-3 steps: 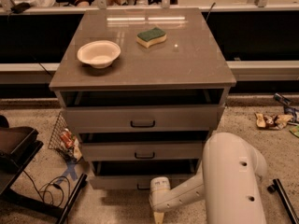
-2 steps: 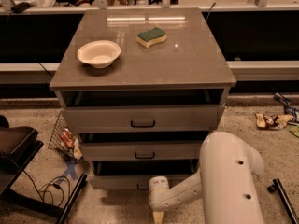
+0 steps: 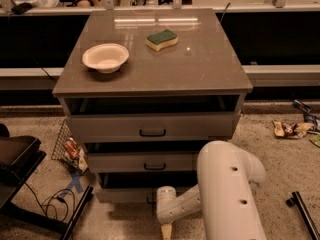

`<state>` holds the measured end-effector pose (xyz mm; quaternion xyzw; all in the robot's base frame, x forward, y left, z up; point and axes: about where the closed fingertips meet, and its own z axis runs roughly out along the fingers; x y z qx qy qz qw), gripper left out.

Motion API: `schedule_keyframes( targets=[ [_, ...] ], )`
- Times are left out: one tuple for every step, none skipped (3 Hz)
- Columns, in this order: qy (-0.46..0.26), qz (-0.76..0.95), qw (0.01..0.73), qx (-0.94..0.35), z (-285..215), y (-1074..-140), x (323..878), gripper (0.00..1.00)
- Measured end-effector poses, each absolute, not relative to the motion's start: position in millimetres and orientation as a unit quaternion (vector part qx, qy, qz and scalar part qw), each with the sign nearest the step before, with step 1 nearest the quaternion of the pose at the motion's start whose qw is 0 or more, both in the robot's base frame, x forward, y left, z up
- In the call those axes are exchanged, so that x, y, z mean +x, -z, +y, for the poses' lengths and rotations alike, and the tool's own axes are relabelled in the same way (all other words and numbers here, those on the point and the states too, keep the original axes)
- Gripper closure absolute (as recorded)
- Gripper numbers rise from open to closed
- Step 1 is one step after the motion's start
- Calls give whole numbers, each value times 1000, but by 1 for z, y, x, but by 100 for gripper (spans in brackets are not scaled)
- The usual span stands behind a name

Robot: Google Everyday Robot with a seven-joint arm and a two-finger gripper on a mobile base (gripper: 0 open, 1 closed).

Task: Open bottom drawer

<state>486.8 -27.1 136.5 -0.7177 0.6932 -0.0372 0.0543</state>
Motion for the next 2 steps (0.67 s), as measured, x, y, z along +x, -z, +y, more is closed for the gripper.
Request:
schedule_keyframes(
  targets=[
    [10, 689, 64, -722, -14, -126, 487, 0],
    [-11, 681, 76, -728, -3, -124, 485, 0]
  ],
)
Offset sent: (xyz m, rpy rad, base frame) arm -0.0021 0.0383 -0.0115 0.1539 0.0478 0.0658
